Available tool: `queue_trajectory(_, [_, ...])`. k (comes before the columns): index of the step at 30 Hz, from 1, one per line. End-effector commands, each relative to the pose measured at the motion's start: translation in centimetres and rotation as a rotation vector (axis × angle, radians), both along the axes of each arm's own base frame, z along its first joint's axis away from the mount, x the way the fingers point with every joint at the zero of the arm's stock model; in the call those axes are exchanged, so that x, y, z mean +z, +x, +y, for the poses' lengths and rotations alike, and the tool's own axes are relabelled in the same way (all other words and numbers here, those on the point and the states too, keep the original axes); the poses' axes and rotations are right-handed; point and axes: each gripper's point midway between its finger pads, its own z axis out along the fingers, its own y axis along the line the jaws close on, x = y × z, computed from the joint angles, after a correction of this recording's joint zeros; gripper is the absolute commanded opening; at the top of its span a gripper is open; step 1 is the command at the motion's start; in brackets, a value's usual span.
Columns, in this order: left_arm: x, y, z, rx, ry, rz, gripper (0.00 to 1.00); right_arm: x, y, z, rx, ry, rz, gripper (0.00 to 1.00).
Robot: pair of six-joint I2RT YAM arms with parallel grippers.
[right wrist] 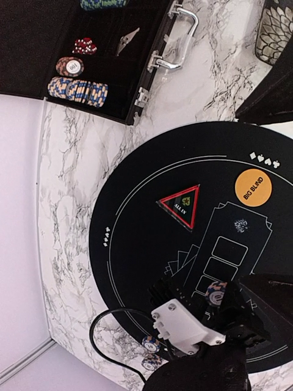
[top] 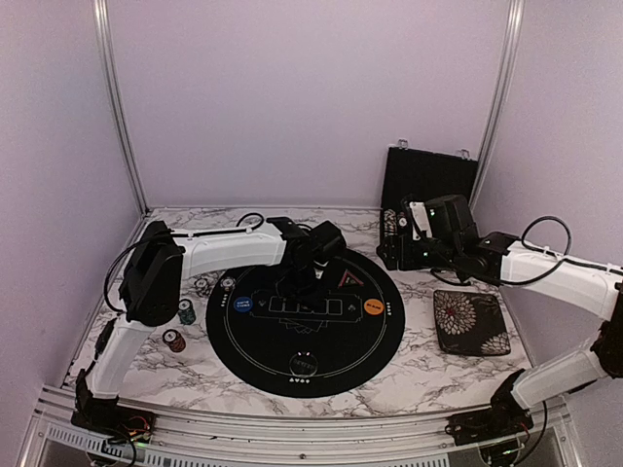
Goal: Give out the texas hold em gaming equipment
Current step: Place the poker chips pile on the poker table mat.
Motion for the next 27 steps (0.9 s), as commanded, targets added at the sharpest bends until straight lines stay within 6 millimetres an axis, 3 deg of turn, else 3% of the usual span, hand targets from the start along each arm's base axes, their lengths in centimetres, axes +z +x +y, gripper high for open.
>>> queue_trajectory(1, [-0.5,-1.6,-2.1,-0.021,-0.001,0.023,0.38,0.5,-0.3,-1.1,-0.015,-0.012,-0.011,0.81])
queue_trajectory(7, [-1.2,-2.7,-4.2,-0.052,-0.010,0.028,0.38,0.0,-0.9,-2.1,-0.036,-0.031,-0.006,0.82])
queue_trajectory(14, [-2.2,-3.3,-4.2,-0.061,0.011,0.042,0.39,-0.4,-1.3,-2.6,-0.051,-0.037,0.001,0.81])
queue_trajectory(27, [-1.7,-3.4,-4.5,-0.083,0.002,0.039,0.56,-0.3,-1.3,-2.8,-0.062,-0.044,0.008,0.82])
